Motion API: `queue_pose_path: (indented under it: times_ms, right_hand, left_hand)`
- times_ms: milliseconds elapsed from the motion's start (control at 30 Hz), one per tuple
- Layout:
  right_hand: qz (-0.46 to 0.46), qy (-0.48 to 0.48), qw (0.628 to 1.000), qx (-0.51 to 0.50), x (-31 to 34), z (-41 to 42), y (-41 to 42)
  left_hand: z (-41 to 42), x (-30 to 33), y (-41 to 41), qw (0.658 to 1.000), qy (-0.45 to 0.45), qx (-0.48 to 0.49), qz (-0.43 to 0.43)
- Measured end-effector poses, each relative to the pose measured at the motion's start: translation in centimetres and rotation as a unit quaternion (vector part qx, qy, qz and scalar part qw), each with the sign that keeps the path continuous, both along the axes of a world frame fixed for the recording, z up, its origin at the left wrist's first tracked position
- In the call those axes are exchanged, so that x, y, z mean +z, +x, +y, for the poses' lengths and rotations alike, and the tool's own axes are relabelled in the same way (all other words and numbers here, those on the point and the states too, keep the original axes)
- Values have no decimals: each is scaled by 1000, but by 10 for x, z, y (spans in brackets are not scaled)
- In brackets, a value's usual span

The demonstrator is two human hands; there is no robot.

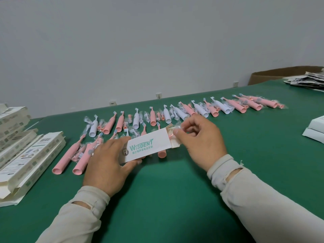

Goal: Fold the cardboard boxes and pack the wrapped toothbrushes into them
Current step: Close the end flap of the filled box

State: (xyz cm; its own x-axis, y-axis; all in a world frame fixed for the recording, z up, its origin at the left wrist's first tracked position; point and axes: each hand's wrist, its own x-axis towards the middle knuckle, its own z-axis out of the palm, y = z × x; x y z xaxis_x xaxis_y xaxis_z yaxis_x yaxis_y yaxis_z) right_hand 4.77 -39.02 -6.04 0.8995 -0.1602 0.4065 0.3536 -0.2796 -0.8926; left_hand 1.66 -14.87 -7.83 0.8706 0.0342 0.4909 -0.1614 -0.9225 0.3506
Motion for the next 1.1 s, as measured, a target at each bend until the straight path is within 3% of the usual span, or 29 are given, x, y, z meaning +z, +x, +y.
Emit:
queue_pose_path:
  times_ms: [100, 200, 367, 500, 667, 833, 967, 1100]
  right_hand:
    - [-2, -98, 994, -56, -3, -1, -1]
    - [-13, -140, 989, -45, -3, -1, -3]
    - [24, -112, 990, 78, -3, 7, -5]
    - [73, -113, 963, 233, -1, 14, -13]
    - [104, -157, 934, 303, 2, 2, -11]
    - [33, -188, 955, 225, 11, -21, -4]
    - [-10, -272, 937, 219, 7, -22, -1]
    - [-34, -227, 957, 179, 5, -21, 3]
  left_hand:
    - [1, -1, 0, 1000, -3, 0, -3]
    - [1, -1, -1, 1000, 3, 4, -3]
    - [0, -1, -1, 1000, 0, 1, -3]
    - [1, -2, 0, 1000, -10, -14, -2]
    - [2, -3, 1, 1000, -1, -15, 4]
    - [4, -3, 2, 1000, -12, -17, 1]
    - [5, -3, 2, 1000, -10, -14, 1]
    - [5, -3, 2, 1000, -13, -17, 3]
